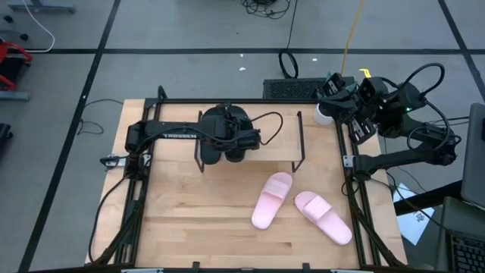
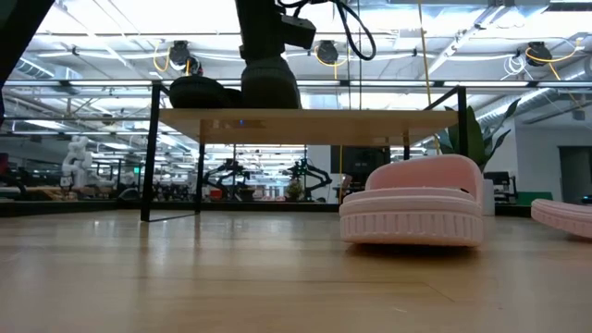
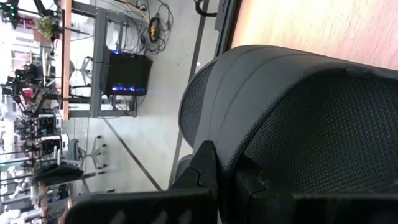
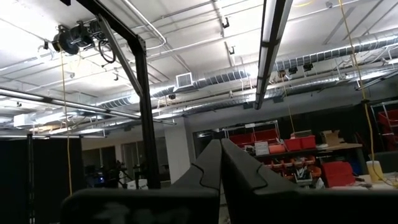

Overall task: Pick and place slides into the shelf
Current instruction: Put the black slide next to the black slide on the shelf

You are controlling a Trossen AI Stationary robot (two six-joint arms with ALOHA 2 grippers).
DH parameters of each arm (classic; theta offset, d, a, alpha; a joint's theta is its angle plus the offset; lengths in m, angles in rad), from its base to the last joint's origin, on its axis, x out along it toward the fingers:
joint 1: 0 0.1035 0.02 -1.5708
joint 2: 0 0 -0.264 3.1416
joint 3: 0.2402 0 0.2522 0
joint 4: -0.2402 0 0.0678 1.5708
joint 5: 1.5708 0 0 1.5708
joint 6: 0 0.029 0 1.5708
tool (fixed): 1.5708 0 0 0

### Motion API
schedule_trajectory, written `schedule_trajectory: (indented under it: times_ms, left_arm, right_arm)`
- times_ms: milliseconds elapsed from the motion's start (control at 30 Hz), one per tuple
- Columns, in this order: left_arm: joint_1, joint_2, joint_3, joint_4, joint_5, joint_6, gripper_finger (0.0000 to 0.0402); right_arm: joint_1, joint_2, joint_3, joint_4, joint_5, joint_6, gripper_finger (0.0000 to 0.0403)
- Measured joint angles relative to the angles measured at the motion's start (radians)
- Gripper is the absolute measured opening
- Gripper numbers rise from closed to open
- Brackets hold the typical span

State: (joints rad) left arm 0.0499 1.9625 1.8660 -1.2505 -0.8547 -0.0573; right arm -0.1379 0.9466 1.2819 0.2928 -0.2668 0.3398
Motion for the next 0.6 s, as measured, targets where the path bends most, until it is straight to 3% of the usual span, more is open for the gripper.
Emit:
schedule_trajectory:
  times_ms: [600]
  left_arm:
    - [-0.005,0.000,0.000,-0.024,0.047,-0.043,0.0000]
  right_arm:
    - [0.000,0.000,0.000,0.000,0.000,0.000,0.0000]
